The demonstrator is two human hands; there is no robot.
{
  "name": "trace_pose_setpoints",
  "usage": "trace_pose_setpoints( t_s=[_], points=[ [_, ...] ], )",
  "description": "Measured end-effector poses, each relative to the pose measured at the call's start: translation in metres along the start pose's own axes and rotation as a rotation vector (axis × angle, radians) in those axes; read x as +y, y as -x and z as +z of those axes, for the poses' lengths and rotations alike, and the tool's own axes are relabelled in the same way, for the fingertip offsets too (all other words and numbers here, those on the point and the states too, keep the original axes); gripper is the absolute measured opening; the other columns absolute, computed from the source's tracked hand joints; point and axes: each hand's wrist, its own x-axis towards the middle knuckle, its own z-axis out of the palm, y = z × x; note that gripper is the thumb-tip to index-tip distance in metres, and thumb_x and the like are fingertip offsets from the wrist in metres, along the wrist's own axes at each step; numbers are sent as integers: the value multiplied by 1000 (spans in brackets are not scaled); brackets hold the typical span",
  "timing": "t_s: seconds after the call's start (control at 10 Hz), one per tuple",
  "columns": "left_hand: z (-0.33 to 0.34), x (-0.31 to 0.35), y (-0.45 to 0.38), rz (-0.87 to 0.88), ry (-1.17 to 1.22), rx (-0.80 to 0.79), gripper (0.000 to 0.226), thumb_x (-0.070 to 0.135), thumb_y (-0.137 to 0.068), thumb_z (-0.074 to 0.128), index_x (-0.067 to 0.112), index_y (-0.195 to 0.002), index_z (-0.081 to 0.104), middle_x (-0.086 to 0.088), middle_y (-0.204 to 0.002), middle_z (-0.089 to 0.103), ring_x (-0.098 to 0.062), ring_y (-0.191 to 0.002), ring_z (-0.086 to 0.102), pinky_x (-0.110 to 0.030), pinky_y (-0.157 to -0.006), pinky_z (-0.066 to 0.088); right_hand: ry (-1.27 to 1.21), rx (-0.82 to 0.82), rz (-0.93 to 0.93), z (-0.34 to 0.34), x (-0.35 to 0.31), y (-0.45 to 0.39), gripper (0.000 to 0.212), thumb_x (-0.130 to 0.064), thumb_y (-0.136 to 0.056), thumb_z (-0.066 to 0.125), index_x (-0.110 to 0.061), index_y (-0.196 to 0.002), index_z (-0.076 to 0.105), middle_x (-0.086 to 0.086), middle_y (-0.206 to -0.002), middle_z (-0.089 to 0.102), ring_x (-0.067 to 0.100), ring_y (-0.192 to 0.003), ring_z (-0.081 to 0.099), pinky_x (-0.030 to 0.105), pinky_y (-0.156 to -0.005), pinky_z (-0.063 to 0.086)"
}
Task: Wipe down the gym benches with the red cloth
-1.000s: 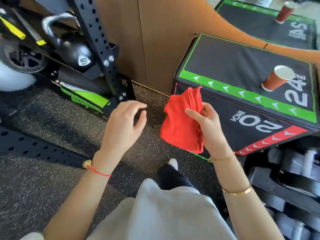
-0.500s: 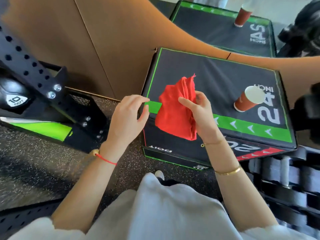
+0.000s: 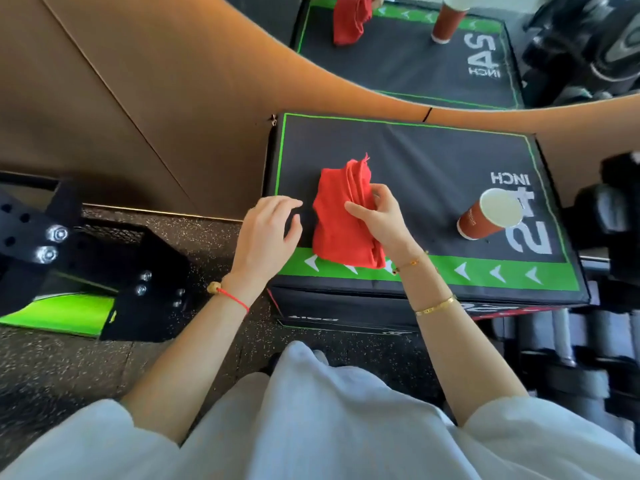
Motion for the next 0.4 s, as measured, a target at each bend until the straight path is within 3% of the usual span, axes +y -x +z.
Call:
trace_pose_setpoints(
  t_s=[0.1, 0.2, 0.4],
  points=[
    [5, -7, -6, 39, 3, -47, 25, 14, -92, 53, 8, -112, 66, -6, -111, 68, -26, -107, 61, -42, -92, 50, 201, 97, -11, -1, 8, -5, 42, -18, -82, 73, -9, -116, 50, 4, -109, 61, 20, -101, 60, 35, -90, 49],
    [5, -9, -11, 46, 0, -91, 25, 14, -92, 53, 8, -112, 66, -6, -112, 68, -26, -107, 60, -43, -92, 49, 411, 185, -47, -5, 14, -2, 47, -21, -82, 71, -8, -119, 47, 0, -105, 58, 21, -101, 57, 22, -76, 36],
    [9, -12, -20, 88, 27, -140, 25, 14, -92, 54, 8, -113, 67, -6, -111, 68, -25, -108, 60, -44, -93, 48, 786, 296, -156, -9, 23, 8, 51, -35, -85, 68, -7, -124, 50, 11, -120, 54, 32, -112, 49, 41, -93, 38]
  ],
)
